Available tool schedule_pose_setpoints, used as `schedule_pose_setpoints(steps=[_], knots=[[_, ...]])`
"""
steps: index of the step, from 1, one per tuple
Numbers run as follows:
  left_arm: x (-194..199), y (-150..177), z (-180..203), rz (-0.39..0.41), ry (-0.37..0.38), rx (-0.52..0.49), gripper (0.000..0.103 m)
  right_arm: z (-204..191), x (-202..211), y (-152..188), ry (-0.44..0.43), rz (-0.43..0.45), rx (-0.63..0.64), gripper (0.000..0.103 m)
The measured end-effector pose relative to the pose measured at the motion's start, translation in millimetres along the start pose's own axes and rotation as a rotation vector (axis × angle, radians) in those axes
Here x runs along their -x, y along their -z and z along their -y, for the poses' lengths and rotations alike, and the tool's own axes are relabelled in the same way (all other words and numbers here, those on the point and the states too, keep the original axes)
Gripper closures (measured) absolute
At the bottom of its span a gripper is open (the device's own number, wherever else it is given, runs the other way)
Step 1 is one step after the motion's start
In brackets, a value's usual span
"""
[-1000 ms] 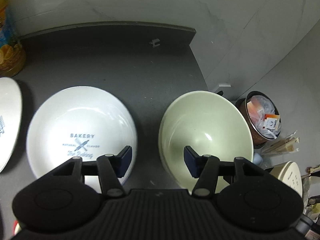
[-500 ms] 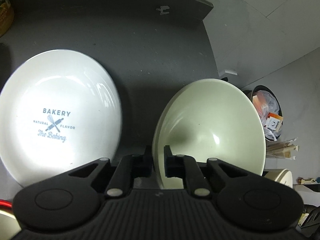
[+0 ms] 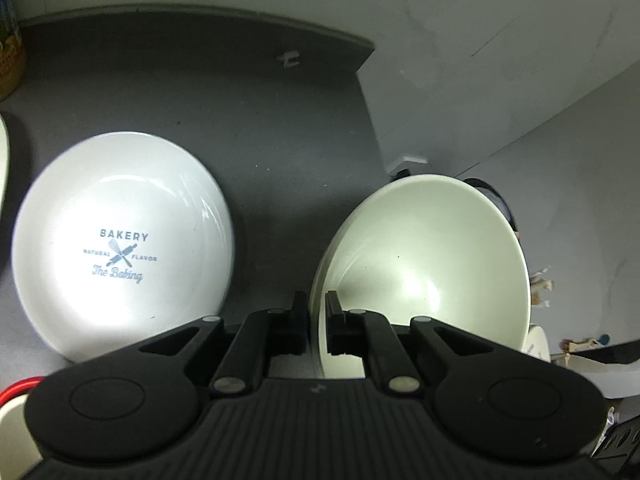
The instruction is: Organize plates and bowls
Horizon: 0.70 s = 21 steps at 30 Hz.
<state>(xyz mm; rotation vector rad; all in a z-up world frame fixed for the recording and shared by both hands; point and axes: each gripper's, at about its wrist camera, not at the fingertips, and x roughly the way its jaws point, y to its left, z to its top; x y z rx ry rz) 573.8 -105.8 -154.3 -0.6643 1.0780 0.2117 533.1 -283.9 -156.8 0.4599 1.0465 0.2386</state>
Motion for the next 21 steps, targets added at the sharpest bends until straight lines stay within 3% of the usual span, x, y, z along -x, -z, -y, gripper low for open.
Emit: schedule_pose_setpoints(steps=[12, 21], knots=[[61, 18, -17, 0.049, 0.041, -0.144, 0.096, -30, 46, 39, 0.007, 0.103, -0.031, 0.085], [88, 33, -47, 0.029, 0.062, -0.190, 0.096, -52, 67, 76, 0.040, 0.160, -0.031, 0.086]])
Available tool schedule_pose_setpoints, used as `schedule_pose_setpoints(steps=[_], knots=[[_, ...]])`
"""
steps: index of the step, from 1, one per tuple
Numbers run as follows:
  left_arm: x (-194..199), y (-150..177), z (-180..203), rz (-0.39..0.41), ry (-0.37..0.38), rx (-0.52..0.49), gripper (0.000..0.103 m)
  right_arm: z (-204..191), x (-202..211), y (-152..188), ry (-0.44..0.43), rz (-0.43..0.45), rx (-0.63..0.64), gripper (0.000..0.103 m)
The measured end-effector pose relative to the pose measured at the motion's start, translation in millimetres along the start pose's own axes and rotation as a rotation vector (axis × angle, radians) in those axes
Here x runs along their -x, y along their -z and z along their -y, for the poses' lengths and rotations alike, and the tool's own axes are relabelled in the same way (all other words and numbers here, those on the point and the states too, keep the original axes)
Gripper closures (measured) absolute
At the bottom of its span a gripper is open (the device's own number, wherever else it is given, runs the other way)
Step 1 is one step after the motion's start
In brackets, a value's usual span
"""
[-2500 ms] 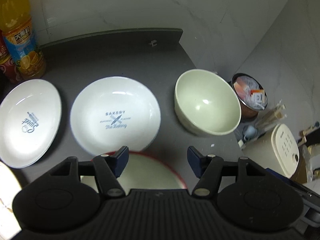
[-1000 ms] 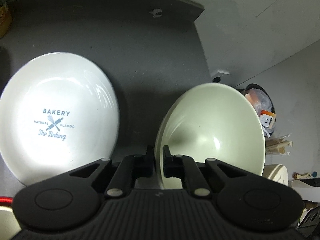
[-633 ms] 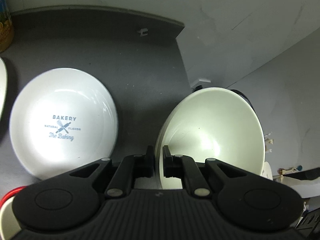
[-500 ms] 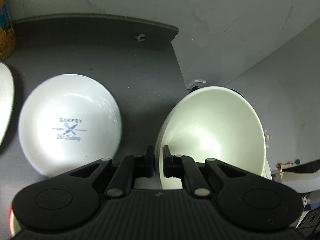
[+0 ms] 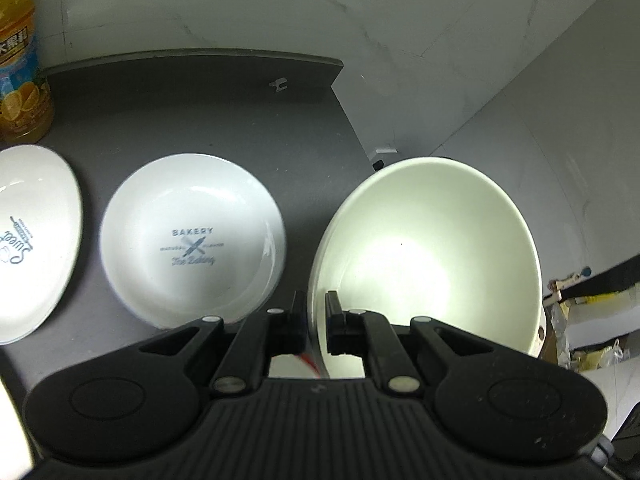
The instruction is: Organize plates and bowls
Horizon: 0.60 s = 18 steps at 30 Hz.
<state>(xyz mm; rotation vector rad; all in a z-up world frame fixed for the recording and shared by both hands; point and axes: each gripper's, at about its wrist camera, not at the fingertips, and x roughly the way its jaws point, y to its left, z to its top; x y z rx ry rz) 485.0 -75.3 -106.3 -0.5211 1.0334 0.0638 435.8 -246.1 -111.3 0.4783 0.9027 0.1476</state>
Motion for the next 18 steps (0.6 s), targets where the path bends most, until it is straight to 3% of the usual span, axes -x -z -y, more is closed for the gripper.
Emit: schedule_pose_setpoints(steps=[18], knots=[[35, 33, -37, -0.033, 0.055, -0.059, 0.096, -11, 34, 54, 0.043, 0.042, -0.046, 0.086]])
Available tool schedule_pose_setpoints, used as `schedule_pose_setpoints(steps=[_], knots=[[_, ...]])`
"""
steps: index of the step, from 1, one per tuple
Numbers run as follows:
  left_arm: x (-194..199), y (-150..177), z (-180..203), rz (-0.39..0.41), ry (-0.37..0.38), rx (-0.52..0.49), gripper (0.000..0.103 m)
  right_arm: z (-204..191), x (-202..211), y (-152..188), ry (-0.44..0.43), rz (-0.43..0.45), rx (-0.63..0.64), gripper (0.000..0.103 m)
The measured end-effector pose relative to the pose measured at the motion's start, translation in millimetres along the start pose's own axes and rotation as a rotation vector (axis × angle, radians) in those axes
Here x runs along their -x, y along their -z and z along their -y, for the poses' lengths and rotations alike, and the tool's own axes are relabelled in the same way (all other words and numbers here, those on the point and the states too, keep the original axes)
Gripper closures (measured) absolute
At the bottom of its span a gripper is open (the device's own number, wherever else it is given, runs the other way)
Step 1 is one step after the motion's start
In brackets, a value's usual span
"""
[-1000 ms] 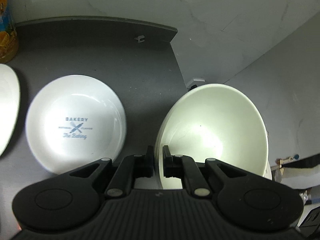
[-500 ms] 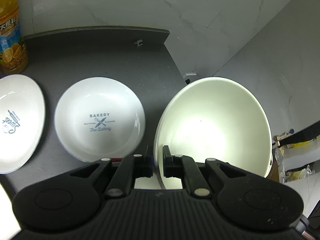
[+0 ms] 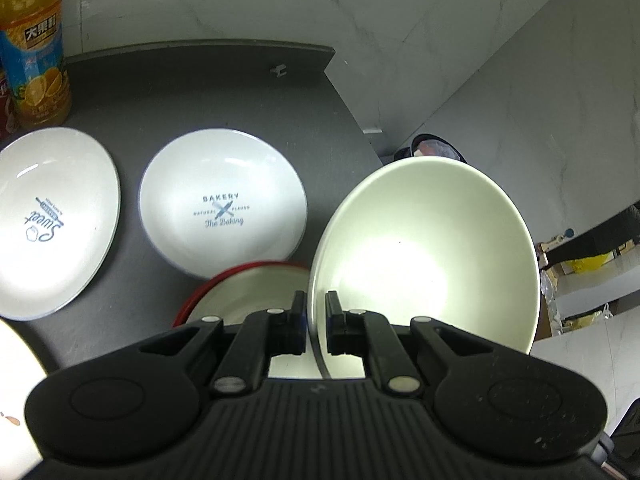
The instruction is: Organize plates and bowls
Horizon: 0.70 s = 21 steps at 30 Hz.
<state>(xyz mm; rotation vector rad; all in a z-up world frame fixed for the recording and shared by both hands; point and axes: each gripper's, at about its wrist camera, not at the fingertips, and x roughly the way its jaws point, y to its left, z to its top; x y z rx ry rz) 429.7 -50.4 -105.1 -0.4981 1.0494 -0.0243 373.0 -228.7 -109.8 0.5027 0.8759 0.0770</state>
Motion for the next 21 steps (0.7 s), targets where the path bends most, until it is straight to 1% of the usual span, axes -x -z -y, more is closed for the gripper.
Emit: schedule_pose_setpoints(steps=[5, 11, 14, 21], knots=[[1, 10, -10, -0.023, 0.007, -0.001, 0.095, 1, 2, 9, 0.014, -0.024, -0.024, 0.086], [3, 24, -24, -0.048, 0.007, 0.013, 0.095, -5, 4, 23, 0.029, -0.053, -0.003, 0.086], [3, 28, -34, -0.060, 0.002, 0.026, 0.095, -5, 1, 29, 0.035, -0.087, 0.004, 0.086], [3, 35, -53, -0.072, -0.001, 0.075, 0.095, -11, -5, 38, 0.036, -0.128, 0.022, 0.085]])
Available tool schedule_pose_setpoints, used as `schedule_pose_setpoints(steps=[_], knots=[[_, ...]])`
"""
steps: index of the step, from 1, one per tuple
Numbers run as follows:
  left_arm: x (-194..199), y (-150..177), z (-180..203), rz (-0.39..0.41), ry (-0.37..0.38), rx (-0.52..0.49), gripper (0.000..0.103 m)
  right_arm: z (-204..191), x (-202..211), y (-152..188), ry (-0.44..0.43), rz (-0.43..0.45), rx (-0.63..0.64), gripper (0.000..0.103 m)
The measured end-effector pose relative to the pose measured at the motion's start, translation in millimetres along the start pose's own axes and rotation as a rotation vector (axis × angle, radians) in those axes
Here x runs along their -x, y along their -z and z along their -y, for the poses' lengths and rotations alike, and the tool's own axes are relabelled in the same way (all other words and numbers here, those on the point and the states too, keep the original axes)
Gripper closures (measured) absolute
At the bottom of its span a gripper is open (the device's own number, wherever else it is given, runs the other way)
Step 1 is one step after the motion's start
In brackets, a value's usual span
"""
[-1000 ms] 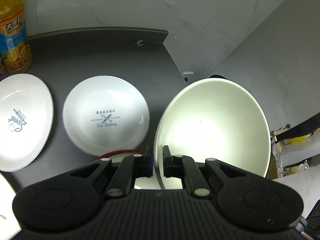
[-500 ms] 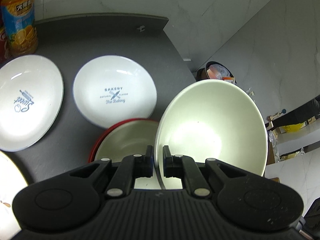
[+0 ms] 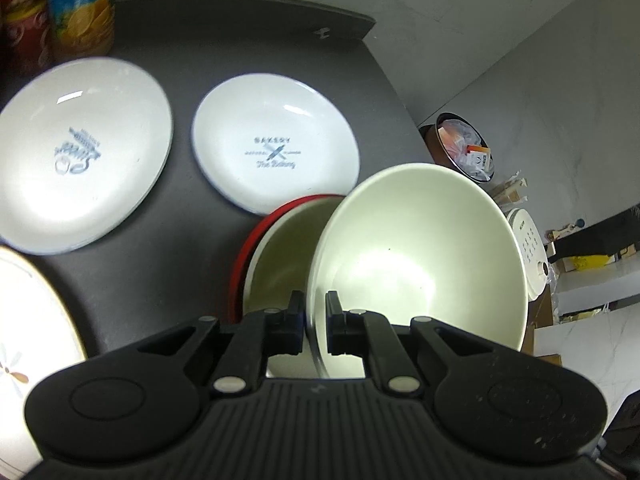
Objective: Organize plates and bowls
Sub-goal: 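Lower the cream bowl into the stack and open both grippers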
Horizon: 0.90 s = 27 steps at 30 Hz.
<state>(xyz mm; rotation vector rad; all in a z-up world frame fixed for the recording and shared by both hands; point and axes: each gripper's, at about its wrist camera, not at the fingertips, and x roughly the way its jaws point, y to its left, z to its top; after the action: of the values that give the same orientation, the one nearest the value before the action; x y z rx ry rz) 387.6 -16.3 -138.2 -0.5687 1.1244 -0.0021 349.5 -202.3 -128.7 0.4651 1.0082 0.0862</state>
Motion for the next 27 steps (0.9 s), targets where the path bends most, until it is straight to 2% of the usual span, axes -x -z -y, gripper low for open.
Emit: schedule_pose_setpoints(steps=[4, 12, 20, 27], knots=[[-5, 4, -8, -0.020, 0.005, 0.023, 0.096, -4, 0, 2, 0.020, -0.004, 0.039, 0.084], [-3, 8, -18, -0.003, -0.017, 0.045, 0.094, -13, 0, 5, 0.040, -0.004, 0.114, 0.079], [-2, 4, -19, -0.010, -0.034, 0.038, 0.092, -9, -2, 4, 0.032, -0.015, 0.115, 0.080], [9, -2, -11, -0.016, -0.054, 0.009, 0.086, -4, 1, 3, 0.016, -0.014, 0.102, 0.088]])
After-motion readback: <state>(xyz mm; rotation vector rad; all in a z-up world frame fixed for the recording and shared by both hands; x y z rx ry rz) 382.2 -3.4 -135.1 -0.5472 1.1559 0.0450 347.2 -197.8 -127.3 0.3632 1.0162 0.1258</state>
